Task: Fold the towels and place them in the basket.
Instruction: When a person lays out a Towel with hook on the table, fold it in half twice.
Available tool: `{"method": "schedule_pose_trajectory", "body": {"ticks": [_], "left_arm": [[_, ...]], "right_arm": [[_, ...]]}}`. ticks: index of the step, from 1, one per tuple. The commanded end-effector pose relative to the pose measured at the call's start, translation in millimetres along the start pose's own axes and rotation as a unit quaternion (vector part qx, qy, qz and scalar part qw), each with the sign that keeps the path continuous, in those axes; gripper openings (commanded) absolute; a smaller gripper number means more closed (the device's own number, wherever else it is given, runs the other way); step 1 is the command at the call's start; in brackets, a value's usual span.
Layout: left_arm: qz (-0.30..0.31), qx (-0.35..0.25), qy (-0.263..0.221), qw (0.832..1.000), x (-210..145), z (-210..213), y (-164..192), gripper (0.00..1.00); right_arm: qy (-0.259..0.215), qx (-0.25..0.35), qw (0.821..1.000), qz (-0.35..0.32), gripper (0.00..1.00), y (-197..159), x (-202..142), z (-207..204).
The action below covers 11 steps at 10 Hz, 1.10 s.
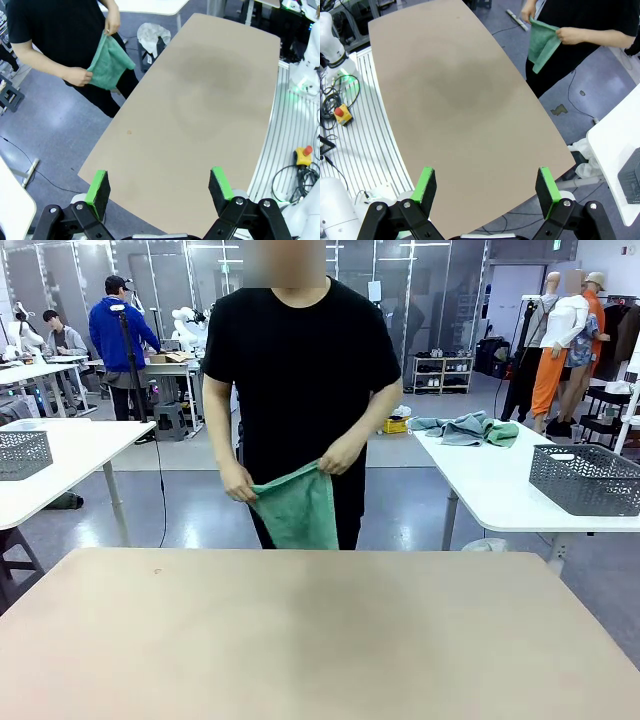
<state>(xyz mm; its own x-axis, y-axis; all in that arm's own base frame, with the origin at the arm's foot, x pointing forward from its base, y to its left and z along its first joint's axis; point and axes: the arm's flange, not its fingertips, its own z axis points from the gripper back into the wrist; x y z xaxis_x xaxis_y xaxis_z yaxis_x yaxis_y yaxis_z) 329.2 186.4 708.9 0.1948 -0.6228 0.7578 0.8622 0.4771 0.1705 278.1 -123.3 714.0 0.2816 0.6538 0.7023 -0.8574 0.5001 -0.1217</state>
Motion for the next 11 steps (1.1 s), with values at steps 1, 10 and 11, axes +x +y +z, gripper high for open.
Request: {"method": "schedule_pose_trajectory", "body": {"ticks": [1, 10, 11], "left_arm": [[-0.003, -0.002, -0.003, 1.0, 0.9, -0.5, -0.2, 1.0], [-0.003, -0.002, -0.003, 1.0, 0.9, -0.5, -0.2, 1.0], [-0.003, -0.002, -0.003, 1.0, 0.9, -0.5, -0.2, 1.0]], "right_arm": [[0.0, 0.0, 1.0, 0.0, 1.0, 0.4, -0.5, -0.4], [0.0, 0.0, 1.0, 0.0, 1.0, 0.4, -0.5, -0.4], [0.0, 0.0, 1.0, 0.0, 1.0, 0.4, -0.5, -0.4]]}}
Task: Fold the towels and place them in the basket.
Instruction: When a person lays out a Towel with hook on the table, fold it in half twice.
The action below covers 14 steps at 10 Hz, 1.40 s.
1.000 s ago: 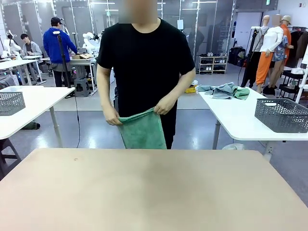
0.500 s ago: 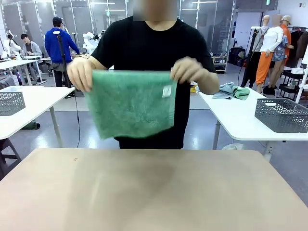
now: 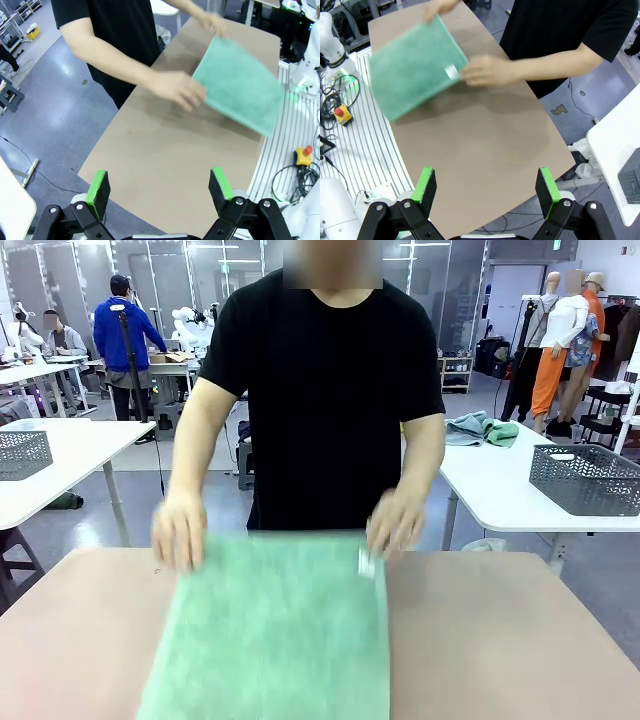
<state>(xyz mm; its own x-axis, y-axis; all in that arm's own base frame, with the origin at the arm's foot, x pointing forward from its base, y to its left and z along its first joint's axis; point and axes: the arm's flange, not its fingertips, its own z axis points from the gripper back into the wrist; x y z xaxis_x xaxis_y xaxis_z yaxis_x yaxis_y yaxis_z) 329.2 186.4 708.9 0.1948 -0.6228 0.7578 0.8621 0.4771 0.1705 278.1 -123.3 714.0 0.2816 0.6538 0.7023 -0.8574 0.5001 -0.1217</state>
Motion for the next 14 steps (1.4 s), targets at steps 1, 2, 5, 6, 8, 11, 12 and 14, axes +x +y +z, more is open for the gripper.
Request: {"method": "schedule_pose_trajectory", "body": {"ticks": [1, 2, 5, 6, 8, 11, 12, 14], "left_arm": [[-0.003, -0.002, -0.003, 1.0, 1.0, -0.5, -0.2, 1.0], [-0.003, -0.002, -0.003, 1.0, 1.0, -0.5, -0.2, 1.0], [-0.003, -0.002, -0.003, 1.0, 1.0, -0.5, -0.2, 1.0], [-0.003, -0.002, -0.003, 1.0, 1.0, -0.5, -0.2, 1.0], [-0.003, -0.002, -0.003, 1.0, 1.0, -0.5, -0.2, 1.0], [-0.003, -0.002, -0.003, 1.0, 1.0, -0.5, -0.2, 1.0], [-0.003, -0.002, -0.003, 1.0, 1.0, -0.5, -0.2, 1.0], [-0.003, -0.002, -0.003, 1.0, 1.0, -0.5, -0.2, 1.0]], "right_arm": [[0.0, 0.0, 1.0, 0.0, 1.0, 0.4, -0.5, -0.4], [0.0, 0.0, 1.0, 0.0, 1.0, 0.4, -0.5, -0.4], [0.0, 0.0, 1.0, 0.0, 1.0, 0.4, -0.5, -0.4], [0.0, 0.0, 1.0, 0.0, 1.0, 0.4, -0.5, -0.4], [0.0, 0.0, 1.0, 0.0, 1.0, 0.4, -0.5, -0.4], [0.0, 0.0, 1.0, 0.0, 1.0, 0.4, -0.5, -0.4], [0.0, 0.0, 1.0, 0.0, 1.0, 0.4, -0.5, -0.4], [0.0, 0.0, 1.0, 0.0, 1.0, 0.4, -0.5, -0.4]]}}
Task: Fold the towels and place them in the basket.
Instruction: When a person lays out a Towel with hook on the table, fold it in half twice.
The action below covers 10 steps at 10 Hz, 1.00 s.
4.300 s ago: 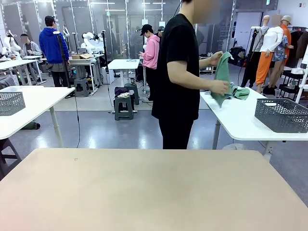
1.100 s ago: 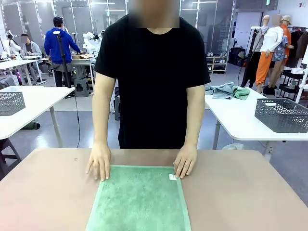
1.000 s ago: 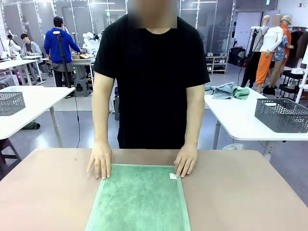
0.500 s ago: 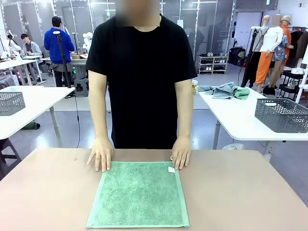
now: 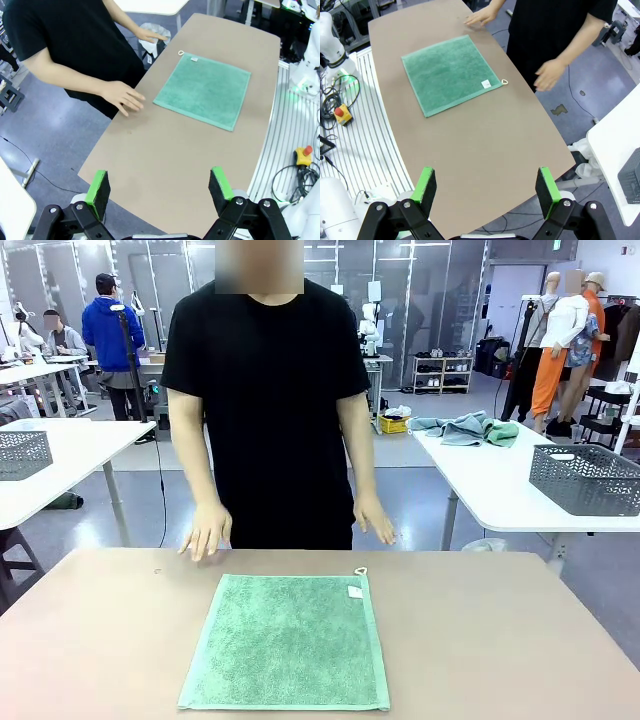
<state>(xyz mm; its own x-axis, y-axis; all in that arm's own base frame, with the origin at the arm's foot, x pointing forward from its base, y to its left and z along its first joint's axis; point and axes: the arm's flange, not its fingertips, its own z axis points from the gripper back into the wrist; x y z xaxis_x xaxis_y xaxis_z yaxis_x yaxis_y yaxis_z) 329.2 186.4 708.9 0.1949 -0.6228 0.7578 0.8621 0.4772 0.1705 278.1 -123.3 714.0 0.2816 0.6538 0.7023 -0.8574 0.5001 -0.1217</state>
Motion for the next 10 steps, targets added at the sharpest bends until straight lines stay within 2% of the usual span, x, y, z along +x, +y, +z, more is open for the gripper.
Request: {"method": "schedule_pose_trajectory", "body": {"ticks": [1, 4, 6, 8, 10], "left_arm": [[-0.003, -0.002, -0.003, 1.0, 1, -1, 0, 1.0], [0.0, 0.0, 0.0, 1.0, 0, 0, 0, 1.0], [-0.023, -0.005, 0.019, 1.0, 18, -17, -6, 1.0], [-0.058, -0.022, 0.05, 0.997, 44, -52, -17, 1.0], [-0.094, -0.059, 0.096, 0.989, 62, -108, -32, 1.0]], "right_arm": [[0.0, 0.0, 1.0, 0.0, 1.0, 0, -1, 0], [0.0, 0.0, 1.0, 0.0, 1.0, 0, 0, 0], [0.026, 0.008, 0.999, 0.025, 1.0, 4, 21, -9], [0.053, 0.024, 0.997, 0.057, 1.0, 13, 50, -30], [0.093, 0.047, 0.99, 0.098, 1.0, 30, 85, -72]]}}
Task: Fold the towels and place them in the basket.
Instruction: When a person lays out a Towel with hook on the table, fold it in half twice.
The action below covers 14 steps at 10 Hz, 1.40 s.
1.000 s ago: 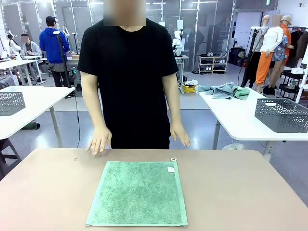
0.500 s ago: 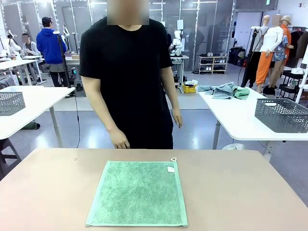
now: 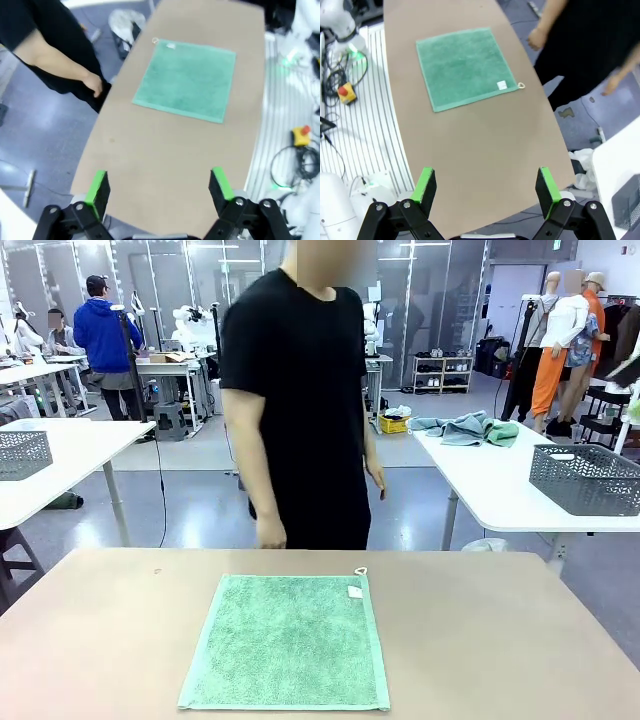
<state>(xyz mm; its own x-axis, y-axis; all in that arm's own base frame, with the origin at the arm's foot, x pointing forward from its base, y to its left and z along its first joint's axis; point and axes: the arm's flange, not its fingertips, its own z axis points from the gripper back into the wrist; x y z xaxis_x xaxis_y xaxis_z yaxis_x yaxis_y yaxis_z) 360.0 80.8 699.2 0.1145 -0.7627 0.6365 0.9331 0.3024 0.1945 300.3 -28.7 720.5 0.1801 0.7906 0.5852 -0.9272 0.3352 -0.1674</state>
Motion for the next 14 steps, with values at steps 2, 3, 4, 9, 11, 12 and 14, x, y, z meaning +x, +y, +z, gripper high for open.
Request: {"method": "schedule_pose_trajectory", "body": {"ticks": [2, 3, 4, 9, 11, 12, 14], "left_arm": [[-0.045, -0.042, 0.072, 0.996, 19, -87, -18, 1.0], [-0.057, -0.06, 0.093, 0.992, 25, -121, -28, 1.0], [-0.069, -0.069, 0.119, 0.988, 27, -151, -37, 1.0], [-0.069, -0.091, 0.175, 0.978, 7, -232, -69, 1.0], [-0.061, -0.081, 0.179, 0.979, 0, -241, -67, 1.0], [-0.054, -0.079, 0.176, 0.98, -3, -245, -66, 1.0], [-0.062, -0.093, 0.171, 0.979, -1, -238, -69, 1.0]], "right_arm": [[0.07, 0.035, 0.996, 0.035, 1.0, 9, 45, -63], [0.091, 0.046, 0.994, 0.04, 1.0, 15, 60, -91], [0.122, 0.049, 0.99, 0.042, 1.0, 20, 72, -120], [0.181, -0.01, 0.983, 0.01, 1.0, 35, 81, -252], [0.191, 0.008, 0.981, 0.015, 1.0, 40, 77, -271], [0.189, 0.018, 0.982, 0.017, 1.0, 42, 76, -274], [0.189, 0.018, 0.981, 0.024, 1.0, 41, 75, -276]]}}
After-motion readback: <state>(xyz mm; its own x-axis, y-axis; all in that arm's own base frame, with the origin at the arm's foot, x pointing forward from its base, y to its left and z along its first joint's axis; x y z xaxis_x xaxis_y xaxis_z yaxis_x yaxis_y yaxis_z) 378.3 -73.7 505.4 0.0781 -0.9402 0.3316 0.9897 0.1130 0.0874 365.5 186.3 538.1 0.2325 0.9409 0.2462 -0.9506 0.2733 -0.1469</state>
